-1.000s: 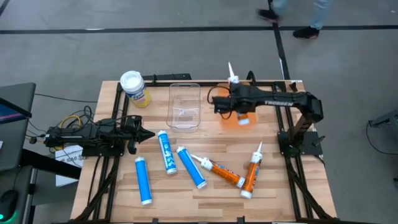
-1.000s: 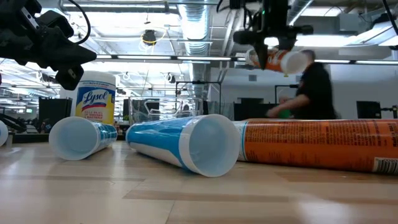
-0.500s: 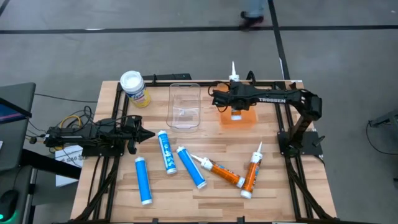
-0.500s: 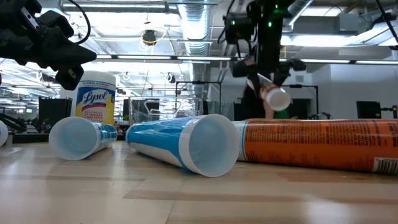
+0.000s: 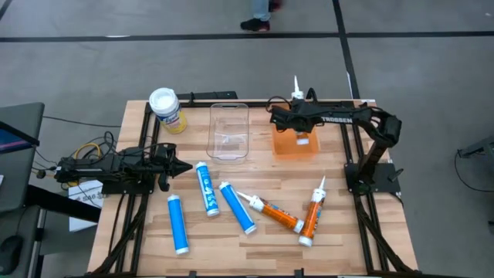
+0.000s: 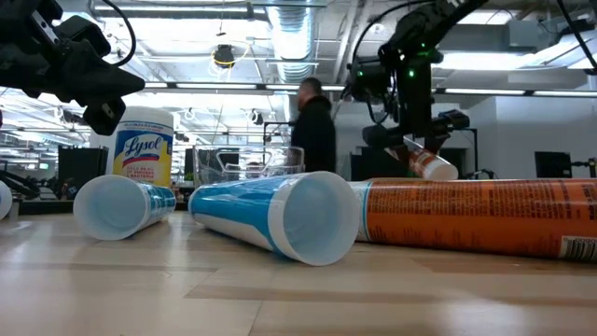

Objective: Pick & place silicon tubes, Sealant and Lysol wipes
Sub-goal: Put the middle orange sealant into the orange bin

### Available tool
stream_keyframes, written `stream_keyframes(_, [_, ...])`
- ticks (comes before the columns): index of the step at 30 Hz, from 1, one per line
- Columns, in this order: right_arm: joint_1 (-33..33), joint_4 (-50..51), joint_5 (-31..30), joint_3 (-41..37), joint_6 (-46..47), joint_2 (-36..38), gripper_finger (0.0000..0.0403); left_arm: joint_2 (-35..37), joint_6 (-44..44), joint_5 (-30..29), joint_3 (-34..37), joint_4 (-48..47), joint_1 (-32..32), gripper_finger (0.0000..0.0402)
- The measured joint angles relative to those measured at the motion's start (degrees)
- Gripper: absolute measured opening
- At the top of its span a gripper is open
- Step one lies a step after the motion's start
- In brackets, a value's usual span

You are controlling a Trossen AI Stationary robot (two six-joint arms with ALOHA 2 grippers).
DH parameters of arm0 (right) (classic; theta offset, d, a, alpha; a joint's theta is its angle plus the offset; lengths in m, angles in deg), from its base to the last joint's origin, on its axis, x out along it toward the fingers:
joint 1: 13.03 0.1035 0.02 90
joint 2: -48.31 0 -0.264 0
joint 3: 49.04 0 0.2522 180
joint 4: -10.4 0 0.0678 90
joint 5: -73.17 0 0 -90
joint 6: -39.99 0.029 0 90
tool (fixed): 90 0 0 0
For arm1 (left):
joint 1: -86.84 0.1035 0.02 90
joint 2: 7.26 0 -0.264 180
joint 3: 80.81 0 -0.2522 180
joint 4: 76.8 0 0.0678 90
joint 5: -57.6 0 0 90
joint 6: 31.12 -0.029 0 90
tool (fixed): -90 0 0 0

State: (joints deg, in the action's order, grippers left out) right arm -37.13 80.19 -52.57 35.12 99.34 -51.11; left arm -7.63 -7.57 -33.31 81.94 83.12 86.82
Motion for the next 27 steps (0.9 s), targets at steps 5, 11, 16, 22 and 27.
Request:
stream_keyframes(5, [-1.66,-2.52,1.08,-2.96,-4.27,0.02,0.0197,0.01,0.02,0.00,0.00,0.00,-0.01,0.0000])
stream_keyframes(11, [-2.43,-5.30,2.34,-6.56,-4.80,0.00,0.0193,0.01,0.04,0.00,0.00,0.00,0.02,0.0000])
stream_keyframes(16, [-2.19,-9.36,2.69,-8.89,-5.78,0.00,0.0203,0.01,0.04,0.00,0.00,0.00,0.01,0.0000])
stream_keyframes(22, [-2.23,-10.44,2.82,-10.35,-5.66,0.00,0.0208,0.01,0.17,0.00,0.00,0.00,0.00,0.0000])
stream_keyframes(27, [-2.30,-10.51,2.79,-11.54,-5.87,0.00,0.0207,-0.01,0.17,0.00,0.00,0.00,-0.01,0.0000])
